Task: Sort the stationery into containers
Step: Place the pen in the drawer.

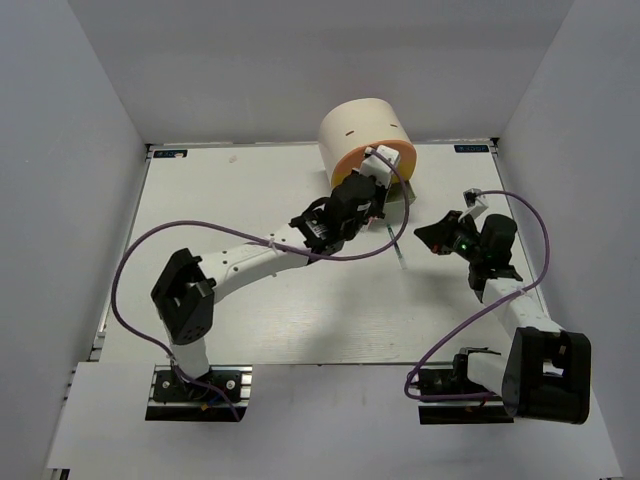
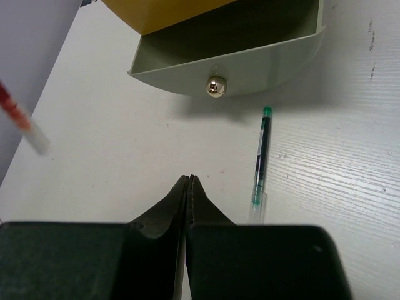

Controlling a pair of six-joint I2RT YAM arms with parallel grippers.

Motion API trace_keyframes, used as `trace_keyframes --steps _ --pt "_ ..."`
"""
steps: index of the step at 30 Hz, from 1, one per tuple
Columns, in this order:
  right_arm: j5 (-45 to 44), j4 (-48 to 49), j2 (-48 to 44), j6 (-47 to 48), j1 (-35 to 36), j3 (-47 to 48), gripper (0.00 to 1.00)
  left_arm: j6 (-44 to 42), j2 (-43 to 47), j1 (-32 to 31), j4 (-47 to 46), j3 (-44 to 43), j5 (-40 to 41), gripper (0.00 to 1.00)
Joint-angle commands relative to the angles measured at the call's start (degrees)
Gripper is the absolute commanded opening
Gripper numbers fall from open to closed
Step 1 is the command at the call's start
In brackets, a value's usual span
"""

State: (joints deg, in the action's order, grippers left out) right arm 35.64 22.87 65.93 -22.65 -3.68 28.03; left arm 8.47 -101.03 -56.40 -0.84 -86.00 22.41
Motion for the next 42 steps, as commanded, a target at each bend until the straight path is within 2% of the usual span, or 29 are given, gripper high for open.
trace_keyframes --steps 1,4,10,18,37,42 --pt "2.2 0.4 -1.7 3.1 -0.7 1.5 0.0 -13.4 -3.1 0.6 -11.8 -2.2 6.8 0.0" --pt "2.3 -0.1 -1.9 4.5 -1.1 1.3 0.0 -20.7 -6.6 1.1 -17.5 -3.4 6.9 0.0" --pt "2.3 -0.3 -1.7 5.6 -1.4 1.1 0.0 -29.0 -10.1 1.7 -27.4 -2.6 4.8 0.0" --pt "2.0 -0.7 -0.5 6.0 -1.9 1.2 0.0 -39.1 -14.6 3.0 -31.8 -3.1 1.4 0.0" --pt "1.8 -1.9 1.0 6.7 -2.4 2.0 0.0 -37.6 -18.8 5.7 -34.8 0.0 1.9 0.0" --pt "2.6 -1.7 1.0 6.9 -2.3 1.6 0.0 -37.0 -19.3 5.7 -35.5 0.0 2.5 0.09"
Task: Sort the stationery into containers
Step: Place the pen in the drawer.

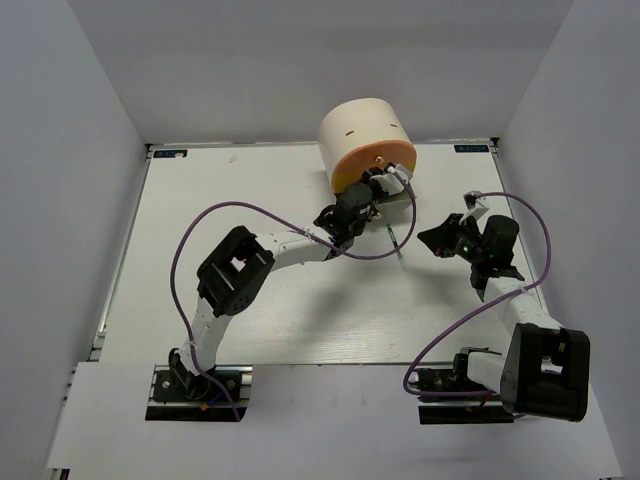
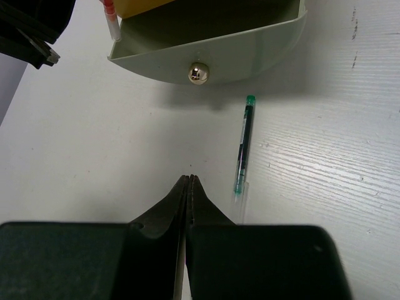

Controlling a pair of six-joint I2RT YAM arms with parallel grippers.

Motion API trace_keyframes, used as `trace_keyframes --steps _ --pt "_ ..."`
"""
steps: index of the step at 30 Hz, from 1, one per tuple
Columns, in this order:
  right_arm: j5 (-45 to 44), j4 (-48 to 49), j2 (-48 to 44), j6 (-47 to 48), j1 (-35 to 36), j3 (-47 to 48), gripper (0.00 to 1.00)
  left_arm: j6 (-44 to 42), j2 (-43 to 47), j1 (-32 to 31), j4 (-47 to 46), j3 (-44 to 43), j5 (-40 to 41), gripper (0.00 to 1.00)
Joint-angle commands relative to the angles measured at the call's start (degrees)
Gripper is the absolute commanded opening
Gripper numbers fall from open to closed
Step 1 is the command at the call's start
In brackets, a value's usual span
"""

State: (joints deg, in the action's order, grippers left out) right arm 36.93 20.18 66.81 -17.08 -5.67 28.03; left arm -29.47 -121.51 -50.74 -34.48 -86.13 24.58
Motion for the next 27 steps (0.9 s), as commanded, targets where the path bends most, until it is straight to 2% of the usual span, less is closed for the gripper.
trace_keyframes --steps 1,6,10,12,15,16,19,20,22,23,24,27 --pt "1.3 1.1 -0.1 1.1 -0.4 1.7 0.0 0.9 0.7 0.0 -1.8 0.2 0.3 0.1" --pt "1.5 0.9 -0.4 1.2 -0.3 1.2 0.0 1.4 -0.4 0.0 -0.7 -1.5 0.3 0.1" --pt "1.5 0.8 -0.7 1.1 -0.4 1.0 0.0 2.0 -0.9 0.0 -0.1 -2.0 0.3 0.14" --pt "1.8 0.8 -1.0 1.0 -0.4 0.7 0.0 2.0 -0.9 0.0 -0.1 -2.0 0.3 0.22" --pt "2.5 0.9 -1.0 1.3 -0.3 0.4 0.05 2.5 -0.9 0.0 0.4 -2.0 0.3 0.27" --pt "2.8 1.1 -1.1 1.1 -0.3 0.4 0.08 2.5 -0.9 0.0 0.4 -2.0 0.3 0.34" --pt "4.0 1.3 -1.2 1.7 -0.2 0.4 0.2 2.5 -0.9 0.0 0.4 -2.0 0.8 0.43" --pt "4.6 1.1 -1.2 1.8 -0.3 0.3 0.3 2.5 -0.9 0.0 0.4 -2.0 0.8 0.45" --pt "5.9 1.0 -1.1 3.1 -0.1 0.3 0.4 2.5 -0.4 -0.5 -0.1 -2.0 0.8 0.53" --pt "6.2 0.9 -1.2 4.2 -0.1 0.4 0.49 1.9 -0.4 -0.5 -0.1 -2.0 1.3 0.56" --pt "7.2 0.6 -1.2 4.9 -0.1 0.4 0.63 1.9 -0.4 -0.5 -0.8 -2.5 1.9 0.58" --pt "7.2 -1.1 -0.9 8.1 0.2 0.6 0.87 0.4 0.3 -1.5 -2.3 -3.1 3.5 0.65"
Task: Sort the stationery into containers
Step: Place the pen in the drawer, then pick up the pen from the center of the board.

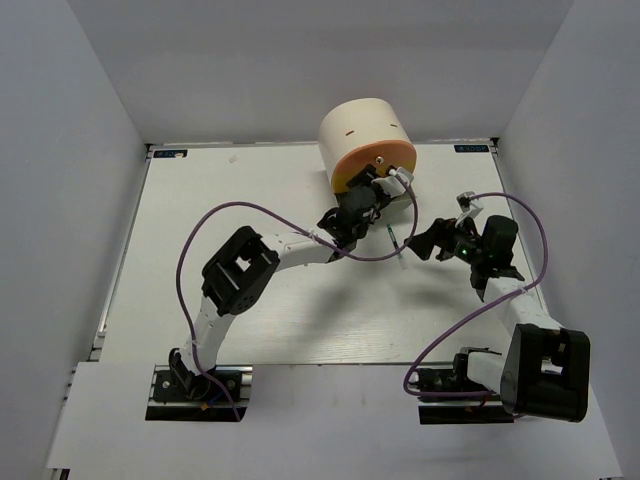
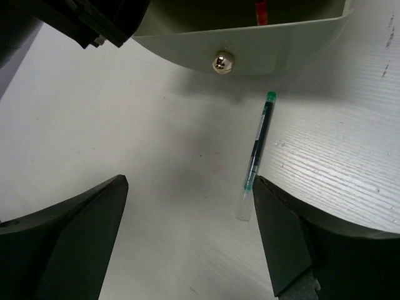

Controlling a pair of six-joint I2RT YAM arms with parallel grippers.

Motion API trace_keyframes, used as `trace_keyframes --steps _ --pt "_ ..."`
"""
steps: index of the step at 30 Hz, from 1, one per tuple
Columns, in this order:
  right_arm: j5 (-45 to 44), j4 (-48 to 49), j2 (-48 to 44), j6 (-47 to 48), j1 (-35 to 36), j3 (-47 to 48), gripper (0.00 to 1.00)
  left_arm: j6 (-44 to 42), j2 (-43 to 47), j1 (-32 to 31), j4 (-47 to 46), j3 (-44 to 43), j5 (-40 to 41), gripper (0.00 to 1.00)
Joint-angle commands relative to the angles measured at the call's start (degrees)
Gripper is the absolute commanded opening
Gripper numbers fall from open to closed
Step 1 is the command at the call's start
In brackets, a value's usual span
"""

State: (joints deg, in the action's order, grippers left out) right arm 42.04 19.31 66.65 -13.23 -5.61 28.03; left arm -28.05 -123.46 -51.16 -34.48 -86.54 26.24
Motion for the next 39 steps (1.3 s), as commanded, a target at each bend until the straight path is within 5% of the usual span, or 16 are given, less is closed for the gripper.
trace_keyframes --steps 1,4,8,12,29,39 --pt "2.1 -1.0 -0.3 4.9 0.5 1.0 0.87 -1.0 2.3 -1.1 -3.0 -2.7 2.5 0.67" --pt "-0.9 -4.2 0.7 10.1 1.4 2.5 0.84 -1.7 4.9 -1.7 -3.7 -3.3 3.8 0.7" --pt "-5.3 -7.0 4.1 12.7 3.4 4.6 0.68 -1.7 10.2 -2.8 -2.6 -2.6 5.8 0.79" --pt "-9.2 -9.5 6.3 17.6 5.5 6.5 0.6 2.9 18.9 -4.1 0.6 5.5 9.4 0.85" --pt "-26.0 -15.9 23.3 24.1 16.7 19.2 0.56 52.1 60.4 -4.1 38.9 39.5 15.3 0.94" --pt "-35.7 -14.7 28.2 27.1 21.0 18.3 0.43 57.4 64.8 -4.1 45.2 41.3 17.6 0.94"
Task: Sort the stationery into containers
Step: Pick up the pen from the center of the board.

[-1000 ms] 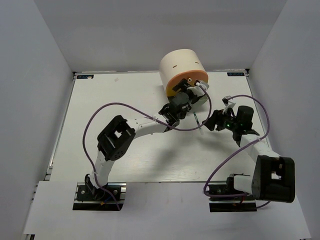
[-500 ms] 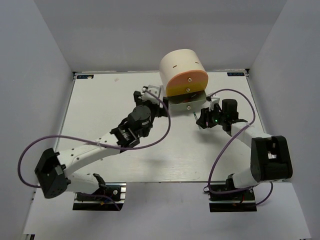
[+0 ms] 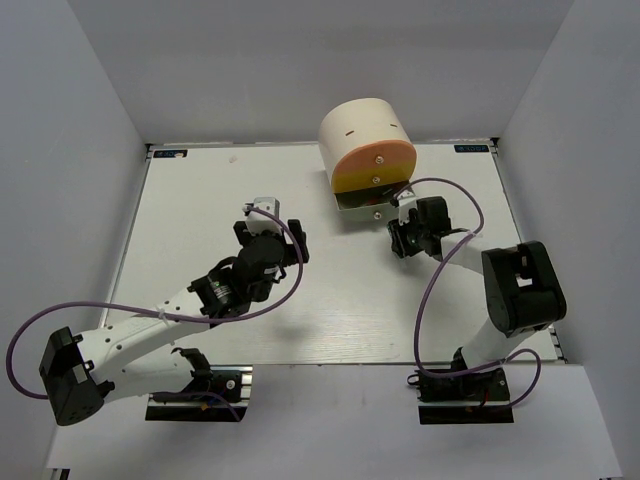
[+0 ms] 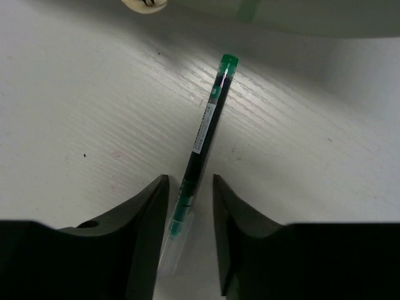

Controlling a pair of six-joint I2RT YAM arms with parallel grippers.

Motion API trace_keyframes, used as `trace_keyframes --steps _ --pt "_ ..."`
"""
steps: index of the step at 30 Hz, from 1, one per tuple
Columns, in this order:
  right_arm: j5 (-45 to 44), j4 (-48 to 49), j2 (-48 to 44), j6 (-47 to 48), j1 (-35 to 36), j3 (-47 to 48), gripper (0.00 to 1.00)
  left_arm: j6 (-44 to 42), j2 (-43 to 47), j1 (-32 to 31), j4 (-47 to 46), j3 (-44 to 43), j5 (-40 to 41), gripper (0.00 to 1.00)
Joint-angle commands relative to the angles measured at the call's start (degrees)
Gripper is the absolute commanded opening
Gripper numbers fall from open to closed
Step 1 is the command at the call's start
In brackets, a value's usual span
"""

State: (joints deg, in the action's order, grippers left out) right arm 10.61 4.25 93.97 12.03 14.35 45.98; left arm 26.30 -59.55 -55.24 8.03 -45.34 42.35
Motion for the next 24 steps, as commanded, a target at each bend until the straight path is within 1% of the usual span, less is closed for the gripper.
trace_keyframes --steps 1,4,5,7,8,10,11,12,13,15,16,17,19,22,23,24 --pt "-4.8 0.4 0.9 2.0 1.2 0.0 0.38 3.1 0.9 0.0 2.7 0.1 1.5 0.94" --pt "-4.3 -0.6 0.0 2.3 1.9 -1.0 0.29 3.6 0.9 0.0 3.2 0.1 1.5 0.94" --pt "-2.5 -1.1 -1.1 2.5 1.9 -1.2 0.23 3.6 0.9 0.0 3.2 0.6 1.5 0.94" --pt "-1.3 -3.1 -2.3 3.4 1.8 -2.1 0.17 3.6 0.9 0.0 3.2 0.6 1.5 0.94" --pt "1.9 -4.2 -4.0 3.7 1.5 -2.4 0.09 3.6 0.9 0.0 3.2 0.6 1.5 0.94" --pt "5.1 -9.4 -6.8 7.0 1.4 -3.5 0.03 3.6 1.4 0.0 3.2 0.6 1.5 0.94" --pt "8.3 -10.6 -9.3 9.4 1.3 -4.0 0.0 3.6 1.5 0.0 3.2 0.6 1.5 0.94" --pt "11.9 -12.2 -11.5 12.7 1.0 -4.0 0.0 3.6 1.5 0.0 3.2 1.1 1.5 0.94" --pt "13.5 -17.1 -14.0 14.1 0.9 -4.1 0.0 3.6 2.0 0.0 3.2 1.1 1.5 0.94" --pt "20.9 -20.0 -15.9 18.1 0.5 -4.0 0.0 3.6 2.0 0.0 3.2 1.7 1.5 0.94" --pt "22.7 -22.5 -19.0 21.8 0.4 -3.9 0.0 4.1 2.5 0.0 3.2 1.7 1.5 0.94" --pt "26.9 -24.0 -19.8 22.7 0.5 -3.1 0.0 4.1 2.5 0.0 3.2 1.7 1.5 0.94" --pt "28.3 -24.0 -22.2 23.0 0.2 -1.8 0.0 4.1 2.5 0.0 2.7 2.3 1.5 0.94" --pt "26.7 -18.9 -21.7 22.2 0.2 1.9 0.0 4.1 2.5 0.0 2.7 2.3 1.0 0.94" --pt "24.7 -16.2 -21.2 23.2 0.3 3.5 0.0 4.1 2.5 0.0 2.7 2.3 1.0 0.94" --pt "23.8 -16.3 -19.7 27.0 0.3 5.9 0.0 4.1 2.5 0.0 2.2 2.3 1.0 0.94"
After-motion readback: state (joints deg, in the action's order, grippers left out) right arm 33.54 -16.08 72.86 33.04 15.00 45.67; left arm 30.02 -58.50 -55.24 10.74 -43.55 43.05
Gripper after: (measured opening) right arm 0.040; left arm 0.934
